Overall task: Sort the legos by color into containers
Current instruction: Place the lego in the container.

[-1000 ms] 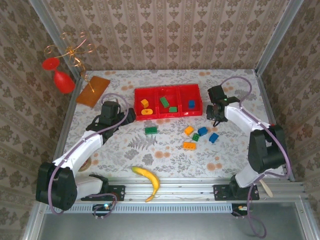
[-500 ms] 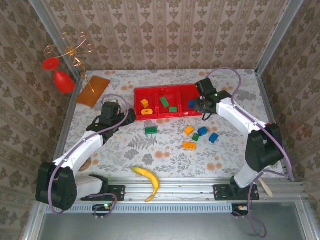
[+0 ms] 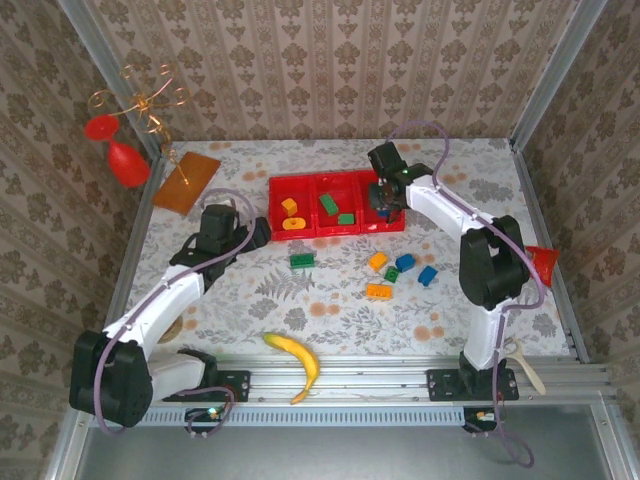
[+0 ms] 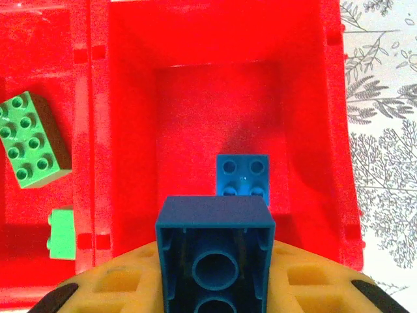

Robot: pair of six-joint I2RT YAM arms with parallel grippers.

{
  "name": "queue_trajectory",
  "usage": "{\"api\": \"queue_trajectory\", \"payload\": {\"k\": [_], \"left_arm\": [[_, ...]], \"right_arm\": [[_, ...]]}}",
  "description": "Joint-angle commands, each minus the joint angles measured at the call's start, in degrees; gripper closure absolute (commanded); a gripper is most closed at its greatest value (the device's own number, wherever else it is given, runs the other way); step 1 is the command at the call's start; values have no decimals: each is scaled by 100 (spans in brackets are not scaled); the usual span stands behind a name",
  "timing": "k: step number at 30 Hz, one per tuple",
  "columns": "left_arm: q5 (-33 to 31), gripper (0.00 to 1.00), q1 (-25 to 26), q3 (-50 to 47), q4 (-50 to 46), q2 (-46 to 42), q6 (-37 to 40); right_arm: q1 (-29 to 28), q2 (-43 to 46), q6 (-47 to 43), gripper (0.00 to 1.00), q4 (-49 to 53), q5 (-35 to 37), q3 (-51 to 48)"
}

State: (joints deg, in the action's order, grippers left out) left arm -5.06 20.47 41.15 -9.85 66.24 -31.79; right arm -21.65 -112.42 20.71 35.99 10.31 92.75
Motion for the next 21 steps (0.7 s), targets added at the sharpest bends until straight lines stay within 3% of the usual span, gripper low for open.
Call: {"api": "queue_trajectory", "payload": {"k": [1, 21], "left_arm": [[40, 0, -69, -72, -35, -128, -108], [49, 0, -76, -98, 1, -103, -126]], "right_arm": [[12, -201, -144, 73, 66, 162, 246], [56, -634, -199, 65, 93, 130, 581]]}}
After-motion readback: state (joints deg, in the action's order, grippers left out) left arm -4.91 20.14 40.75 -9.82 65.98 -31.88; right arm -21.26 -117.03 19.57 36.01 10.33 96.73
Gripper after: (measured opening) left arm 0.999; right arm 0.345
